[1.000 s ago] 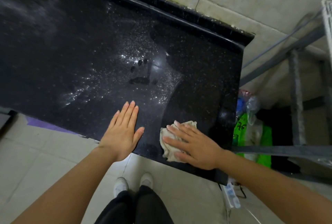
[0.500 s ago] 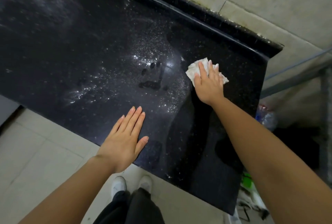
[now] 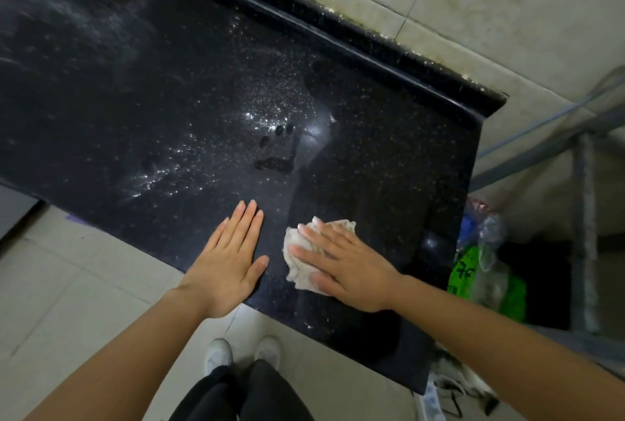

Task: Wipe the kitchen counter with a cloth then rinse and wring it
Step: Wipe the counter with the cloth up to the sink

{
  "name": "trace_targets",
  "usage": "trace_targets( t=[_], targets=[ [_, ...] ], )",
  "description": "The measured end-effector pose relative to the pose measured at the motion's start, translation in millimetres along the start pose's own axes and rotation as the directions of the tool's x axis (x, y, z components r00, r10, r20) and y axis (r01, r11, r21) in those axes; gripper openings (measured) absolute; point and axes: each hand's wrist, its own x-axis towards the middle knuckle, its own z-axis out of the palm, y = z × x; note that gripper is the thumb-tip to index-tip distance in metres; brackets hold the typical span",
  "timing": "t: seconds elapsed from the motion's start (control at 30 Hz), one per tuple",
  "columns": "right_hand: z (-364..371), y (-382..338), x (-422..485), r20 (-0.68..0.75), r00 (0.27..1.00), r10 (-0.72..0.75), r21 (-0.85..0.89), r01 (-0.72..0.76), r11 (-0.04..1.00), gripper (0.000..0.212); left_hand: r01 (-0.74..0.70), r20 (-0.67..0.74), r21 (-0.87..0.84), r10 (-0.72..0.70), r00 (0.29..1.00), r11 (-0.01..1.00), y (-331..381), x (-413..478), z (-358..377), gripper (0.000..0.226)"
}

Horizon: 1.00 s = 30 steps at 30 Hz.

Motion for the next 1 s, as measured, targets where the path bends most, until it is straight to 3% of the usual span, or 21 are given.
trace_targets(
  t=[0.07,0.17,0.3,0.43,0.5,0.73,1.0],
  targets=[
    [-5.3,27.6,3.1,0.016,0.999,-0.028,-0.051,0.029,0.998,0.055,-0.001,-0.045,-0.006,0.001,0.999,1.0,0.5,0.3,1.0,0.07],
    [-23.5,73.7,29.9,-0.023,0.972,0.234,-0.019,-0.234,0.972,0.061,0.001,-0.091,0.056,0.004,0.996,0.998,-0.1,0.8,3.7,0.067],
    [-54.6,130.6,73.3,-0.084,0.825,0.558,0.092,-0.552,0.829,0.06,0.019,-0.112,0.135,-0.004,0.994,0.991,-0.3,0.2,6.8,0.065],
    [-74.7,146.4,123.7,-0.028,0.671,0.741,0.269,-0.709,0.653,0.056,0.022,-0.126,0.171,-0.001,0.992,0.985,-0.3,1.4,7.1,0.066],
    [-77.7,141.9,138.0,-0.021,0.638,0.77,0.302,-0.73,0.614,0.057,0.032,-0.123,0.179,-0.01,0.992,0.983,-0.2,1.5,5.8,0.066],
    [-54.2,77.2,124.7,-0.063,0.851,0.521,0.146,-0.509,0.848,0.056,0.037,-0.092,0.154,-0.023,0.995,0.987,0.1,1.1,4.0,0.066],
    [-19.5,-3.4,56.4,-0.044,0.95,0.308,0.057,-0.306,0.95,0.058,0.047,-0.039,0.038,-0.046,0.998,0.998,4.5,-0.6,0.3,0.07]
  ],
)
